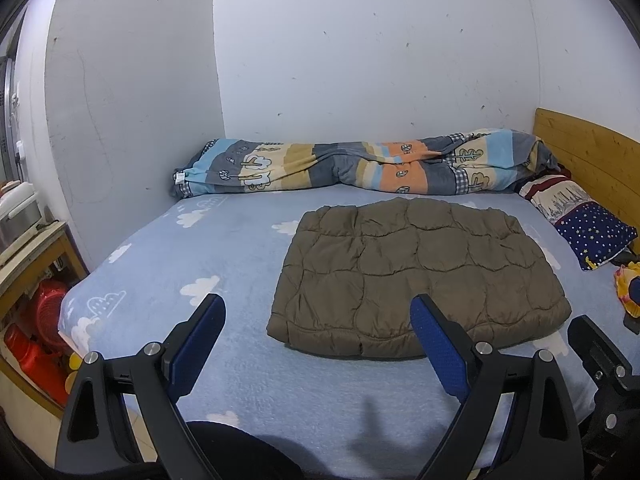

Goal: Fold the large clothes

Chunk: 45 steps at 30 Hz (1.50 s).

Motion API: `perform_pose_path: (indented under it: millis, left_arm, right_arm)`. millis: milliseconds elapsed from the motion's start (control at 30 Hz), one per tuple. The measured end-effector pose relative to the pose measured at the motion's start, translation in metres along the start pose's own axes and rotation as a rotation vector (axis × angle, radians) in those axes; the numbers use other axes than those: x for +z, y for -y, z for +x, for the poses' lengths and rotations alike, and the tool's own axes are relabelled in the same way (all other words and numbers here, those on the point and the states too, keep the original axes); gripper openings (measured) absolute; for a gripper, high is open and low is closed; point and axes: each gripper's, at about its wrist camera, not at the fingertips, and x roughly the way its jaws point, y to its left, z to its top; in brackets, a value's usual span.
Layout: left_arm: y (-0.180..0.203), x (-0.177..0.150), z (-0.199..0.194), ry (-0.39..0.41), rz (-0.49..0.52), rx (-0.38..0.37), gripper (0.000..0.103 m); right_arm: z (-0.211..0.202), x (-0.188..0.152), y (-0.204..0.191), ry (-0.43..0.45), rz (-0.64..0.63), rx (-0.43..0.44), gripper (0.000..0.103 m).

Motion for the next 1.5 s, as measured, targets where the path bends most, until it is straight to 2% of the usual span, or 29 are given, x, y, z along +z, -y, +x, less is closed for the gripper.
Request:
perform_pose_path:
  millis: [1500]
  left_arm:
    - [-0.0085,-0.009,0.0046,-0.015,0.032,-0.019,0.093]
  right_arm:
    - [0.0066,-0.0075,-0.0011,-0.019,0.002,-0.002,0.103]
